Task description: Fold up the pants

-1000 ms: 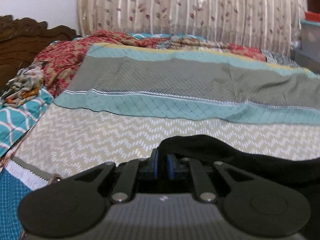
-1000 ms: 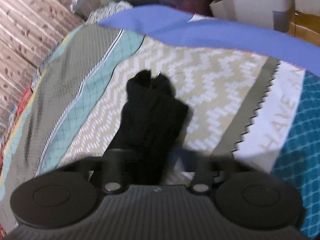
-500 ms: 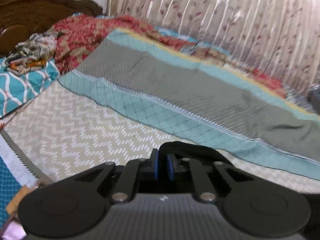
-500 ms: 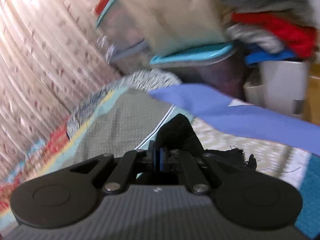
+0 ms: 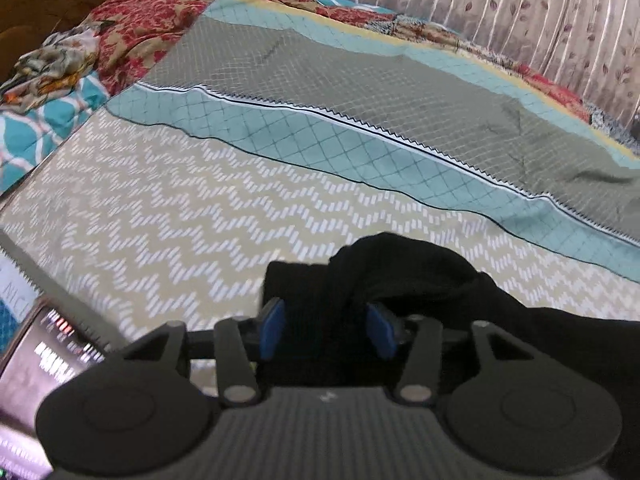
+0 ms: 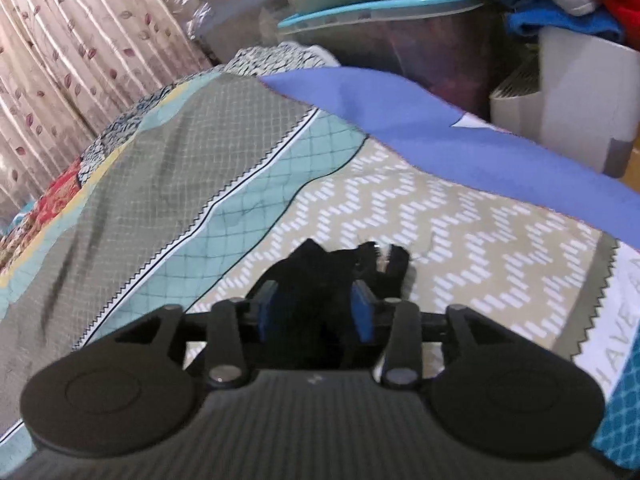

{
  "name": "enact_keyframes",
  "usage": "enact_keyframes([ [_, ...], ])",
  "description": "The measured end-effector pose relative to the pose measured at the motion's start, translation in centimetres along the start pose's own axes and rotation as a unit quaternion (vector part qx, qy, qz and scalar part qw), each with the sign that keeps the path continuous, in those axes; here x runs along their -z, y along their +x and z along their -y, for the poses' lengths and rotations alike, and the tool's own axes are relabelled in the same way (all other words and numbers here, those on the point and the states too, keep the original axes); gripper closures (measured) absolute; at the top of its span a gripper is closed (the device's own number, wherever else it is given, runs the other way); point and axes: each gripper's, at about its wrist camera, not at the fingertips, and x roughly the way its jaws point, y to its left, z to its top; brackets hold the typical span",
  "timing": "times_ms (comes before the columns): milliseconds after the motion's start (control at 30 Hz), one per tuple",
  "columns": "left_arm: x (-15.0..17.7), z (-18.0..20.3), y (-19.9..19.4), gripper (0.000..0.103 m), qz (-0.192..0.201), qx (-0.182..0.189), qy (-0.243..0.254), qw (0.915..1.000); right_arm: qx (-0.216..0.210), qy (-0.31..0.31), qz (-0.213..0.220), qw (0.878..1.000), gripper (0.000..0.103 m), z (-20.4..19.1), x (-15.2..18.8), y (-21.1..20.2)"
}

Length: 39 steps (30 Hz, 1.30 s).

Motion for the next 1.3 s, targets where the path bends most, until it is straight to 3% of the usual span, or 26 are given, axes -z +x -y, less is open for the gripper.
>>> enact_keyframes([
  [133,0.6,-1.4,-2.2,0.051,-0.002,0.003,-0.013,0.9999,0.074,0.005,0.004,0.997,0.051,0.3,1.1,1.2],
  [200,1.0,-1.8,-3.2,0.050,0.001,0.000,-0.005,1.0000,0.080,0.037,-0.002,0.996,0.046,1.6,1.8,1.5],
  [333,0.9,-2.6,-4.3,0.043,0.012,-0.012,0.002,0.9999,0.091,0.037,0.011,0.995,0.046,2.3,2.2,0.8],
  [467,0.4,-2.7,-3.9,0.042,0.008,-0.018,-0.006,0.9998,0.109,0.073,0.064,0.989,0.044,3.2,1.8,-1.3],
  [567,0.8,-1.9,-3.3,0.042,0.001,-0.007,0.004,1.0000,0.105,0.062,0.003,0.993,0.043,3.8,2.2,0.5],
  [600,1.1,-1.5,-2.8,0.042,-0.005,-0.007,0.013,0.9999,0.101,0.054,-0.023,0.993,0.057,4.0,2.6,1.3],
  [667,1.9,-0.8,-1.8,0.042,-0.020,-0.015,0.027,0.9993,0.097,0.015,-0.017,0.995,0.096,3.9,2.9,1.5],
  [767,2.9,-0.6,0.4,0.041,-0.055,-0.047,0.039,0.9966,0.122,0.059,0.046,0.990,0.097,5.5,1.9,0.0],
  [833,3.0,-0.8,0.8,0.041,-0.064,-0.054,0.041,0.9957,0.162,0.076,0.049,0.983,0.096,6.8,1.3,0.2],
  [933,2.4,-1.1,-0.8,0.042,-0.047,-0.045,0.045,0.9969,0.156,0.050,0.005,0.987,0.088,7.6,1.2,1.3],
  [967,1.9,-1.0,-1.4,0.041,-0.033,-0.047,0.053,0.9970,0.157,0.042,0.012,0.987,0.074,7.6,1.0,0.8],
  [1000,1.3,-0.8,-2.2,0.038,-0.011,-0.053,0.068,0.9962,0.161,0.043,0.028,0.986,0.050,7.7,0.8,0.1],
  [1033,0.7,-0.5,-2.6,0.034,0.003,-0.060,0.085,0.9946,0.160,0.044,0.045,0.985,0.045,7.6,0.7,-0.6],
  [1067,0.1,0.0,-2.9,0.024,0.018,-0.070,0.105,0.9919,0.153,0.047,0.055,0.986,0.045,7.5,0.4,-1.2],
  [1100,-0.5,0.6,-3.0,0.020,0.033,-0.080,0.130,0.9877,0.148,0.050,0.058,0.986,0.045,7.0,0.3,-1.5],
  [1167,-1.5,2.4,-2.6,0.020,0.058,-0.096,0.195,0.9743,0.134,0.046,0.053,0.989,0.045,5.7,-0.3,-1.6],
  [1233,-1.7,4.6,-1.9,0.017,0.082,-0.102,0.270,0.9539,0.117,0.018,0.059,0.991,0.045,3.9,-0.9,-2.1],
  [1300,-1.5,6.4,-0.6,0.014,0.091,-0.099,0.334,0.9330,0.133,-0.038,0.057,0.989,0.044,2.6,-1.8,-1.4],
])
